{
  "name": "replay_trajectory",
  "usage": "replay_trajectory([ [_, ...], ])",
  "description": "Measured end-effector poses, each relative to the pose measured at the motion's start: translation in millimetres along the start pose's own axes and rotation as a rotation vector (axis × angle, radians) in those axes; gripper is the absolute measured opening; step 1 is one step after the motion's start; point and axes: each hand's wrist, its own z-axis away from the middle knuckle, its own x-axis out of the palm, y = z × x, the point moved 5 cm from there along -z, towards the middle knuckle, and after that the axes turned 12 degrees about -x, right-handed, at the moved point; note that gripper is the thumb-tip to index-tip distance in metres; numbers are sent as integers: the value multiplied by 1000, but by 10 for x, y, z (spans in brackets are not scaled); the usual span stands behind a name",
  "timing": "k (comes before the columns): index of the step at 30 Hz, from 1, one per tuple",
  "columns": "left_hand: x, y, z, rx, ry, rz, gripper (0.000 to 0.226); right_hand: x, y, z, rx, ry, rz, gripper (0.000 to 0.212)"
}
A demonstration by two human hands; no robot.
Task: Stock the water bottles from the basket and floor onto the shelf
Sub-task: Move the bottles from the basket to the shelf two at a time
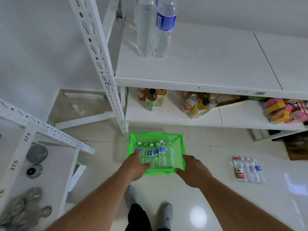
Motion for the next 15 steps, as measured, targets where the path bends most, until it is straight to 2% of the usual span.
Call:
replay_trajectory([
  [8, 199, -76, -616, -97, -21, 65, 79, 184, 363, -650, 82, -73, -93, 76],
  [15, 980, -101, -1676, -189, 11, 177, 77, 737, 1096, -1939, 112, -89, -277, 79],
])
